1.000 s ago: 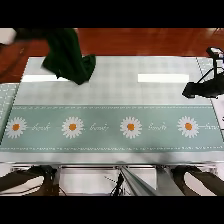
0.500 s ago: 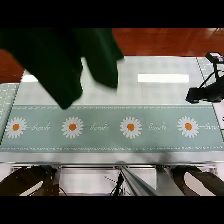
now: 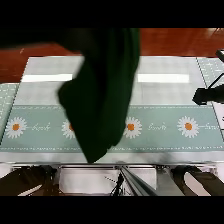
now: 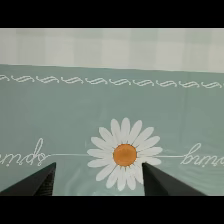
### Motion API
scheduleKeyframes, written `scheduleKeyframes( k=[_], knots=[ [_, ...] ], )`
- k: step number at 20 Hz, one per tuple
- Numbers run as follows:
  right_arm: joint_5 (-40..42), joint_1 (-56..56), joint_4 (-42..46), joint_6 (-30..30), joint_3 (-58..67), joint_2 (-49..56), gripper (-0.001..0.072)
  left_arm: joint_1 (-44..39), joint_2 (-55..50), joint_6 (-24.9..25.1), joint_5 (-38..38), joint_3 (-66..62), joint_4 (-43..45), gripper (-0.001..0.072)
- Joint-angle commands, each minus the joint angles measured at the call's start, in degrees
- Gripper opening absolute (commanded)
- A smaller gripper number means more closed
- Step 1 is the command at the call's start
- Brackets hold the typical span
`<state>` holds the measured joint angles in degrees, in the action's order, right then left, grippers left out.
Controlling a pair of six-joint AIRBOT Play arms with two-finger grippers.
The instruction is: Fold the shirts.
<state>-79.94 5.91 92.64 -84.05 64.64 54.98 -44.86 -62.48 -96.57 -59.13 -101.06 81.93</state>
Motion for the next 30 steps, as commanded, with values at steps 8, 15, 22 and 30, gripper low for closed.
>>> scheduleKeyframes(
  k=[8, 15, 22, 30],
  knots=[
    [-0.52, -0.02, 0.55, -0.15, -0.02, -0.63, 0.0615, -8.59, -30.1, 2.49, -10.14, -0.11, -4.39, 0.0409],
    [0.66, -0.02, 0.96, -0.15, -0.02, -0.63, 0.0615, 11.58, -17.7, 3.08, -27.3, -1.05, 5.53, 0.0637],
    [4.87, -0.02, 2.21, -0.15, -0.02, -0.61, 0.0615, 25.64, -1.36, 3.08, -31.65, 27.1, 0.52, 0.0637],
    [6.73, -0.02, 2.29, -0.17, -0.02, -0.61, 0.0614, 25.68, 9.97, 10.93, -8.26, 68.37, -33.18, 0.0637]
  ],
)
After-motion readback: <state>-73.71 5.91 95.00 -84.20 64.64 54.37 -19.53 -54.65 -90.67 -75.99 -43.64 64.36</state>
